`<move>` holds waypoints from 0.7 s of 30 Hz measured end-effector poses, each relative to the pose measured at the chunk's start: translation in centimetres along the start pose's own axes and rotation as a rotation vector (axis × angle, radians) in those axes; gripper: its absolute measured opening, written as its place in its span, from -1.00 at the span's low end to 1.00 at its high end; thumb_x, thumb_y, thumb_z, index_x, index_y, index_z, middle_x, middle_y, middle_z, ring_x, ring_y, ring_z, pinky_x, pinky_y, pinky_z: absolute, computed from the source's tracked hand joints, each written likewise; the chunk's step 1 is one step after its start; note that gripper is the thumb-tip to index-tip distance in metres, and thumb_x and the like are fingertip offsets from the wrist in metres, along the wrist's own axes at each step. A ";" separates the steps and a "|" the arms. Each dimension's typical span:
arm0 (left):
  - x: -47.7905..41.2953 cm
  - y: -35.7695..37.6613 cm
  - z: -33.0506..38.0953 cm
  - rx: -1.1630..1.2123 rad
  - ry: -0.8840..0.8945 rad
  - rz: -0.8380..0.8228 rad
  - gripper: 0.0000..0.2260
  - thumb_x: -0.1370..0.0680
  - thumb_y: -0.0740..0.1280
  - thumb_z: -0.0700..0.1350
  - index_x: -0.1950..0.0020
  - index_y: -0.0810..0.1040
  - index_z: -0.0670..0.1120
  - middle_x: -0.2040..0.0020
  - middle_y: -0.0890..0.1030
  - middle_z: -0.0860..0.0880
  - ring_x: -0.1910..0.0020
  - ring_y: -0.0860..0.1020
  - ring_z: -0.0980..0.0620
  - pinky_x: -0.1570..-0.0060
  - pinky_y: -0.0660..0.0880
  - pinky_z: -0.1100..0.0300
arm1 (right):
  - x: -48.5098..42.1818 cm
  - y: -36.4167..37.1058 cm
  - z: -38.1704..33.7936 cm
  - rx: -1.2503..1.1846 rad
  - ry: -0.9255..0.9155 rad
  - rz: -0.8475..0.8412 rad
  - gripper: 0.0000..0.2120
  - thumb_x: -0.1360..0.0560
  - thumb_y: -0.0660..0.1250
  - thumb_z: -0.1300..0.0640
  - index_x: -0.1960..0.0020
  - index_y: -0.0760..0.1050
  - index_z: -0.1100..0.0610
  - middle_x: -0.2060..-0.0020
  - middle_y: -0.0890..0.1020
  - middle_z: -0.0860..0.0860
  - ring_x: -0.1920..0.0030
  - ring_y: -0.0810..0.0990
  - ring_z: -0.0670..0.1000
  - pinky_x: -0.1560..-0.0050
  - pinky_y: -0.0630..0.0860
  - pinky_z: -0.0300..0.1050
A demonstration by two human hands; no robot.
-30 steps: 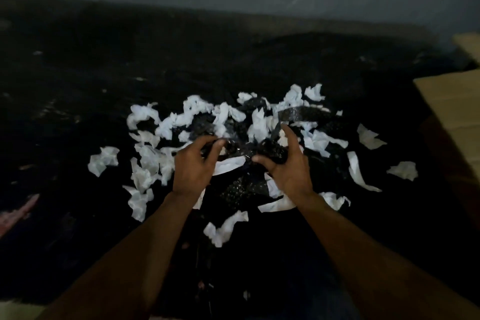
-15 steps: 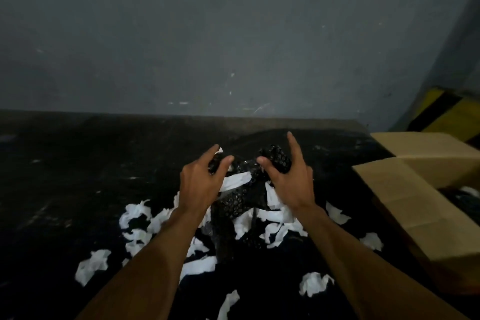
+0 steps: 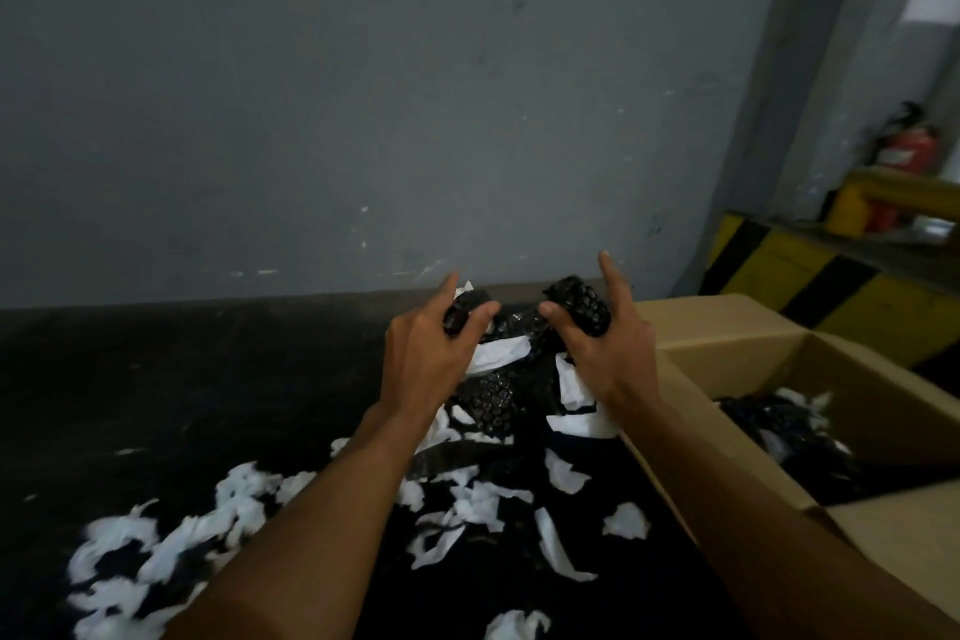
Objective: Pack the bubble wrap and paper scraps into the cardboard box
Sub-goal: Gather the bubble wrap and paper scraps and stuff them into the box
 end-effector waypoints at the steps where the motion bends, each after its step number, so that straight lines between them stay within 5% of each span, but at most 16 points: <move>1: -0.2 1.7 1.5 0.015 0.008 -0.011 -0.42 -0.48 0.35 0.21 -0.39 0.45 -0.07 -0.05 0.68 -0.09 -0.10 0.61 0.00 -0.09 0.45 0.24 | -0.9 -1.8 0.9 0.003 -0.009 0.018 -0.15 -0.35 0.41 -0.30 -0.52 0.09 -0.19 -0.19 0.58 0.06 -0.24 0.54 0.08 -0.25 0.46 -0.04; 4: -0.5 7.6 6.3 0.074 0.024 -0.029 -0.43 -0.48 0.36 0.20 -0.40 0.44 -0.07 -0.17 0.64 -0.08 -0.19 0.56 0.01 -0.11 0.38 0.31 | -3.9 -7.6 4.3 0.002 -0.023 0.047 -0.17 -0.36 0.42 -0.29 -0.51 0.11 -0.20 -0.19 0.57 0.02 -0.12 0.57 -0.06 -0.12 0.53 -0.22; 8: 0.4 17.6 13.7 0.128 0.065 -0.039 -0.49 -0.49 0.36 0.17 -0.35 0.50 -0.07 -0.05 0.68 -0.04 -0.05 0.60 0.07 0.04 0.38 0.40 | -7.2 -17.6 9.9 0.022 -0.043 0.103 -0.23 -0.41 0.42 -0.20 -0.52 0.16 -0.14 -0.18 0.52 -0.06 -0.04 0.41 -0.20 0.05 0.35 -0.51; 14: 3.8 32.9 19.7 0.115 -0.015 -0.105 -0.48 -0.47 0.37 0.20 -0.34 0.51 -0.04 -0.06 0.68 -0.08 -0.09 0.61 0.02 0.04 0.39 0.35 | -11.2 -29.8 22.3 0.120 0.003 0.098 -0.36 -0.33 0.41 -0.35 -0.34 0.39 -0.17 -0.16 0.61 -0.07 -0.14 0.58 -0.09 -0.09 0.60 0.01; 18: 5.7 39.1 20.1 0.070 -0.053 -0.154 -0.49 -0.46 0.38 0.22 -0.32 0.53 -0.02 -0.06 0.68 -0.08 -0.04 0.63 0.03 0.01 0.51 0.23 | -11.9 -32.3 28.1 0.149 0.035 0.003 -0.43 -0.38 0.42 -0.27 -0.30 0.46 -0.05 -0.04 0.62 -0.14 0.01 0.57 -0.22 0.12 0.46 -0.49; 21: 7.1 42.1 19.1 0.047 -0.117 -0.203 -0.50 -0.46 0.39 0.20 -0.31 0.54 -0.03 -0.11 0.67 -0.06 -0.11 0.60 0.04 -0.12 0.48 0.23 | -11.7 -32.7 31.5 0.165 0.047 -0.027 -0.54 -0.38 0.41 -0.27 -0.17 0.51 -0.06 0.05 0.63 -0.16 -0.03 0.59 -0.13 0.01 0.45 -0.30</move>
Point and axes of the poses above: each hand's wrist, its own x-axis away from the middle knuckle, its own y-axis out of the palm, z = x × y, the point moved 9 cm from there along -x, towards the middle knuckle
